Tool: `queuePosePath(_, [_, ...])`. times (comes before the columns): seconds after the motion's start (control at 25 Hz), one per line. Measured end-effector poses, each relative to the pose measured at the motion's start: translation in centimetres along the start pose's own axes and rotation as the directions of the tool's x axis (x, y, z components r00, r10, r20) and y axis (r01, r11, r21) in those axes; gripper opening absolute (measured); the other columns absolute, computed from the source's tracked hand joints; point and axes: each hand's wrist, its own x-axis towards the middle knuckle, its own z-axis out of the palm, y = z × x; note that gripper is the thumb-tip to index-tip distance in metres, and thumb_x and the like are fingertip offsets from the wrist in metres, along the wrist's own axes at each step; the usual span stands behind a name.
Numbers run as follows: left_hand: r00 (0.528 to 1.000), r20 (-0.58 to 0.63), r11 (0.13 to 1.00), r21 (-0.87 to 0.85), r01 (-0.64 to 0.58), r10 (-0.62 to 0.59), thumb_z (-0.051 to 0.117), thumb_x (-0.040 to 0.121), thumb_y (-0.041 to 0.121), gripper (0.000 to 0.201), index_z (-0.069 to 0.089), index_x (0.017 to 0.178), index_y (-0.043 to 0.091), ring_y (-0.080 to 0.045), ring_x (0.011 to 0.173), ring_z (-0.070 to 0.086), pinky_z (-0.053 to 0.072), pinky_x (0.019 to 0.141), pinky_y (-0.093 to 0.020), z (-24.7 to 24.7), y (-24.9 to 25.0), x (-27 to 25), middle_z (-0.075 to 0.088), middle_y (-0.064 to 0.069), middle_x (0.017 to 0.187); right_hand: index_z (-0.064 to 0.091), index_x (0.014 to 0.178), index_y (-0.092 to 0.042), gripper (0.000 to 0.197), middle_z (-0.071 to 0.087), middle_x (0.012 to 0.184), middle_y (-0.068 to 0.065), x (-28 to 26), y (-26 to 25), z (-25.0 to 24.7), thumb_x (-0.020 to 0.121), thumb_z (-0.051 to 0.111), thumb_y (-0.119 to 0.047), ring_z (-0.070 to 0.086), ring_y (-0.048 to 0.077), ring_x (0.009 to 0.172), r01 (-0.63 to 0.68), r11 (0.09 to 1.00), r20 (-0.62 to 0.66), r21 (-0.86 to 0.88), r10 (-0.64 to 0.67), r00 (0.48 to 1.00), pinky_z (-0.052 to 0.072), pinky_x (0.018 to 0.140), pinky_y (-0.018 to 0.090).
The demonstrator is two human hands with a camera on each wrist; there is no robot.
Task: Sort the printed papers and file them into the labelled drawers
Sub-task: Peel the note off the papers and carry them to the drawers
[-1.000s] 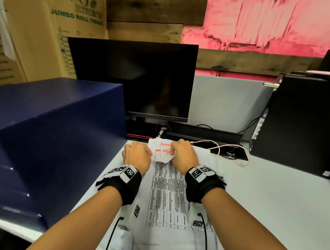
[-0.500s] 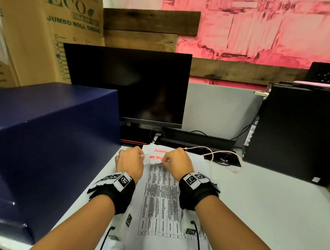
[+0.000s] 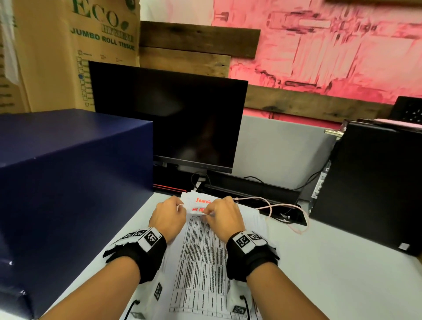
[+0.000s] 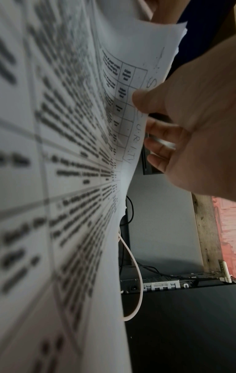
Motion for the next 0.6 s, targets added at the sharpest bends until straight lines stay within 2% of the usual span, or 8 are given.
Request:
queuePosePath(0.08, [0.999,0.026,0.994,-0.106,0.022,-0.019,0.045,0.089,0.020,0.017,0.061,0.082,0.021,-0.023,0.076,0.061,0.050,0.067,-0.034,-0.11,0.08,-0.12,0.066,-0.004,0.085,0.075,0.100,-0.025,0.017,0.060,0.117,-0.006,0.08,0.03,0.06,0.090,0.065,-0.034,0.041,0.018,0.112,-0.003,1.000,-0.003,-0.030,0.003,1.000,0.035,0.094,0.027])
queuePosePath(0.16, [0.999,0.038,0.983,-0.184,0.028,-0.021,0.043,0.087,0.017,0.023,0.062,0.074,0.019,-0.023,0.072,0.062,0.051,0.066,-0.037,-0.16,0.20,-0.19,0.068,-0.004,0.078,0.077,0.098,-0.023,0.015,0.057,0.127,-0.008,0.07,0.10,-0.07,0.089,0.065,-0.024,0.041,0.017,0.118,0.008,1.000,-0.011,0.002,-0.008,1.000,0.033,0.097,0.025])
queuePosePath(0.2, [0.999,0.035,0.972,-0.233,0.040,-0.033,0.043,0.086,0.016,0.024,0.063,0.073,0.018,-0.023,0.072,0.064,0.054,0.069,-0.040,-0.13,0.19,-0.16,0.069,-0.003,0.073,0.077,0.097,-0.022,0.016,0.058,0.126,-0.005,0.07,0.13,-0.13,0.088,0.064,-0.017,0.044,0.017,0.118,-0.007,0.999,-0.003,0.038,0.007,1.000,0.036,0.098,0.025])
queuePosePath(0.28, [0.997,0.038,0.962,-0.264,0.074,-0.067,0.043,0.088,0.016,0.021,0.062,0.080,0.018,-0.020,0.070,0.068,0.057,0.074,-0.044,0.24,-0.02,0.08,0.071,-0.001,0.066,0.077,0.094,-0.022,0.024,0.062,0.105,-0.001,0.04,0.12,-0.24,0.087,0.060,-0.008,0.054,0.018,0.109,-0.056,0.996,0.025,0.067,0.054,0.998,0.044,0.093,0.027])
queuePosePath(0.36, [0.996,0.045,0.987,-0.144,0.077,-0.071,0.045,0.092,0.019,0.013,0.055,0.099,0.020,-0.019,0.074,0.067,0.056,0.075,-0.044,0.57,-0.20,0.33,0.071,0.000,0.074,0.073,0.083,-0.026,0.027,0.057,0.091,-0.002,0.05,0.07,-0.25,0.084,0.057,-0.004,0.055,0.020,0.098,-0.088,0.994,0.025,0.063,0.086,0.996,0.047,0.085,0.028])
queuePosePath(0.44, [0.996,0.070,0.999,0.014,0.053,-0.054,0.051,0.093,0.023,0.025,0.047,0.118,0.021,-0.021,0.084,0.064,0.054,0.078,-0.040,0.76,-0.49,0.56,0.068,-0.003,0.092,0.056,0.072,-0.029,0.031,0.056,0.091,0.002,0.02,-0.01,-0.17,0.080,0.052,0.001,0.051,0.022,0.092,-0.102,0.990,0.023,0.097,0.101,0.995,0.045,0.077,0.029])
queuePosePath(0.52, [0.996,0.083,0.995,0.096,0.025,-0.033,0.059,0.091,0.024,0.035,0.048,0.124,0.022,-0.020,0.096,0.059,0.049,0.081,-0.034,0.63,-0.63,0.66,0.059,-0.003,0.109,0.048,0.081,-0.024,0.030,0.058,0.092,0.005,-0.11,-0.14,-0.10,0.076,0.046,0.006,0.051,0.023,0.089,-0.094,0.986,0.032,0.137,0.091,0.995,0.044,0.074,0.032])
queuePosePath(0.6, [1.000,0.025,0.995,0.101,-0.015,0.013,0.063,0.089,0.023,0.024,0.055,0.112,0.022,-0.018,0.096,0.056,0.046,0.078,-0.031,0.21,-0.52,0.61,0.053,0.001,0.110,0.047,0.099,-0.020,0.033,0.061,0.094,0.004,-0.21,-0.26,-0.21,0.078,0.046,0.006,0.054,0.023,0.090,-0.083,0.983,0.047,0.162,0.077,0.996,0.046,0.075,0.034])
